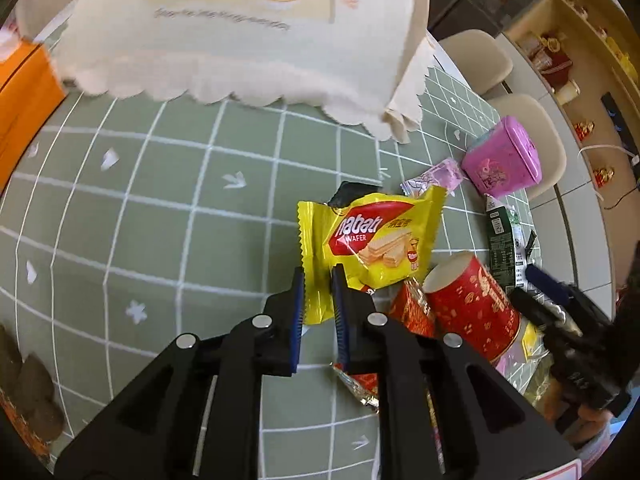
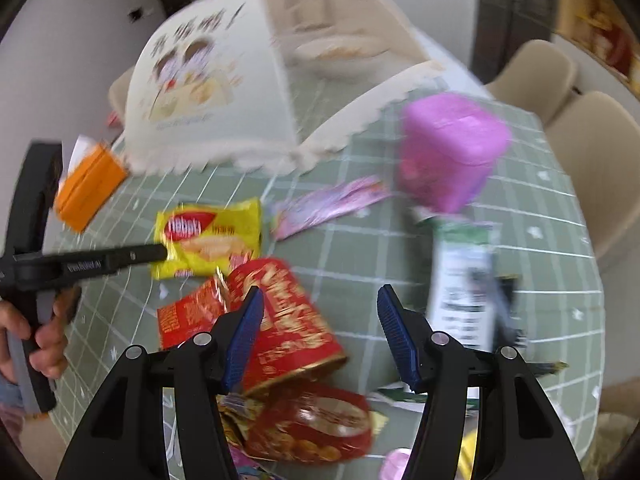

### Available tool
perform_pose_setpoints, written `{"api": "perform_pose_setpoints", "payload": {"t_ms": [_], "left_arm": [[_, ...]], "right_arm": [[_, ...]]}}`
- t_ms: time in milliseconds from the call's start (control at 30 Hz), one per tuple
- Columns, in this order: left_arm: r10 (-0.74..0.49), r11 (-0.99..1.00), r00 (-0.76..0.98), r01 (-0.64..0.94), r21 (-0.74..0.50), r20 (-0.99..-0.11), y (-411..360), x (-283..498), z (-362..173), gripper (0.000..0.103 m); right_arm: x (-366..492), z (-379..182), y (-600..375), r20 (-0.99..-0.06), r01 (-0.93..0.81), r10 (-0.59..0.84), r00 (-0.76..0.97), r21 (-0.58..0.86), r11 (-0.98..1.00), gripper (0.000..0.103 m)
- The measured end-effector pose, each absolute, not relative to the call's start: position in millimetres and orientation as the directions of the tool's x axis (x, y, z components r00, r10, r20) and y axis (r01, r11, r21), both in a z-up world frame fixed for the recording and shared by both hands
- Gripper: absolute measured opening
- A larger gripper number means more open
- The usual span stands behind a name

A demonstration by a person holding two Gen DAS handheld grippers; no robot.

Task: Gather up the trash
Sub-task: 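Grasp the yellow Nabati wafer with the left tool while the right tool grasps the red can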

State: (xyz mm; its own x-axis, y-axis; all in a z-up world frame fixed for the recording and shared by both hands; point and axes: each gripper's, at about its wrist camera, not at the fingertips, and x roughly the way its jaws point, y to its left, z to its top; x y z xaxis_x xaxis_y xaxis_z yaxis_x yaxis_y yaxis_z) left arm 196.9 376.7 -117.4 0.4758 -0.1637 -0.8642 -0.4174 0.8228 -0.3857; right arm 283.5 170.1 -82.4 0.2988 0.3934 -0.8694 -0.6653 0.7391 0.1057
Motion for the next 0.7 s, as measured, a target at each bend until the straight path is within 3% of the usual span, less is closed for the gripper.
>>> {"api": "perform_pose_setpoints", "payload": {"t_ms": [333, 467, 700], "left_arm": [[-0.156, 0.842, 0.522, -0.373, -0.389, -0.838, 373.8, 173.5, -107.2, 0.020], [-0.165, 0.849, 0.525, -0.356, -0.391, -0.835, 370.8, 170.3, -106.5, 0.024], [-0.110, 0.831, 0.539, -0.411, -0.375, -0.835, 377.2, 176.2, -110.2, 0.030]], "right_arm": [[272.8, -110.5, 192.0, -0.905, -0.760, 0.401, 0.143, 0.159, 0.630, 0.056], [268.3, -100.0, 183.5, -0.894, -0.741, 0.400, 0.199, 0.130, 0.659, 0.050], [268.7, -52.8, 145.5, -0.842, -0.653, 0.447, 0.302, 0.158, 0.740, 0.049]]}}
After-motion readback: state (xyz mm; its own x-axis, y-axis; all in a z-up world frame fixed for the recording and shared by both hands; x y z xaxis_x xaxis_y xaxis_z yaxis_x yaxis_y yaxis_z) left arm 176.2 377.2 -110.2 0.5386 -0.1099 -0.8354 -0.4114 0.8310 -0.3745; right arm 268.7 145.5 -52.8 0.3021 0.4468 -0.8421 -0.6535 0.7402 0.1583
